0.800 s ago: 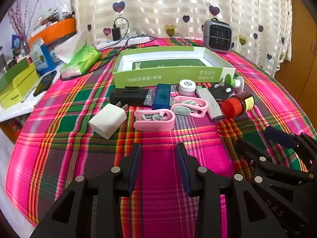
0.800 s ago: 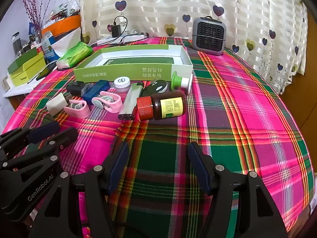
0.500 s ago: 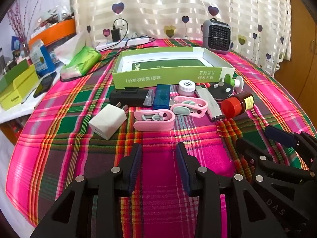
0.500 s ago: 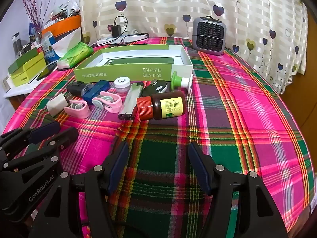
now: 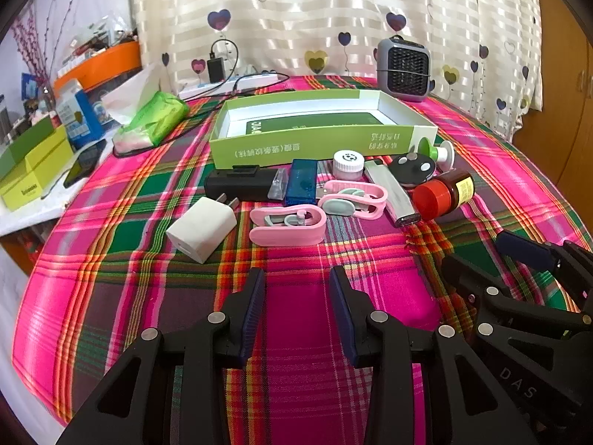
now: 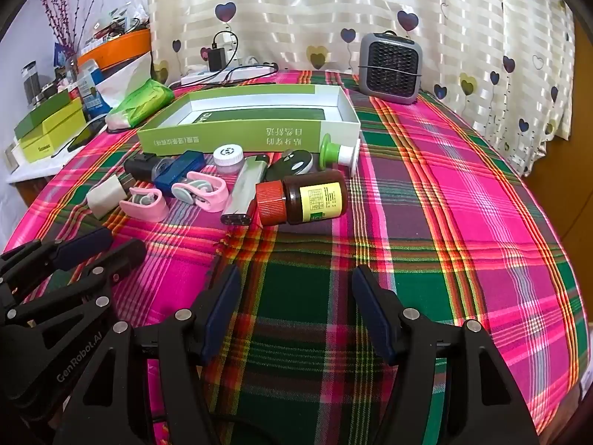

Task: Organize rigid objects

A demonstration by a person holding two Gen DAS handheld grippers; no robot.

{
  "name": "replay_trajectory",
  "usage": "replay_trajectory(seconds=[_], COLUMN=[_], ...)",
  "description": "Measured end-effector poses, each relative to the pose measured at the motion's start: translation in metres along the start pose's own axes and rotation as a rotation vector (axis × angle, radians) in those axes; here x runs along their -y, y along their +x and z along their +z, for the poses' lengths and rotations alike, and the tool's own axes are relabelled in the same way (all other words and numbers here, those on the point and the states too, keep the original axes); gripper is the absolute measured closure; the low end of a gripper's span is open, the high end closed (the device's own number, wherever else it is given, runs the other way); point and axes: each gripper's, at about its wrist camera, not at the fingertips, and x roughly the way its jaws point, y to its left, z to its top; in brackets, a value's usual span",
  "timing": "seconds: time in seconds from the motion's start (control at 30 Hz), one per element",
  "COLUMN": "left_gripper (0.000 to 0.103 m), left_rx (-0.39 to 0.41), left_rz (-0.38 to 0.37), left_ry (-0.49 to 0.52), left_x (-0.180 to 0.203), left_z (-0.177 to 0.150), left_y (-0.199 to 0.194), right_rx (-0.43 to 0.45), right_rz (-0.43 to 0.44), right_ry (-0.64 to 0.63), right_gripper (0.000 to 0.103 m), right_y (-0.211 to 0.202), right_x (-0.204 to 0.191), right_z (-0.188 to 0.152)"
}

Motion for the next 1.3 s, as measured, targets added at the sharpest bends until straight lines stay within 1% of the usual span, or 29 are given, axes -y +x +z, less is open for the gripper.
replay_trajectory(seconds=[1.3], left_gripper=[0.068], left_rx=[0.011], left_rz=[0.005], left_ry=[0.007], left_x=[0.0016], left_z=[-0.0026], left_y=[-0.0005], right_rx=[0.002], right_rz=[-0.001], right_ry=[0.0], right_gripper=[0.04], right_y=[0.0002], right_x=[-0.0001], right_z=[-0.0005])
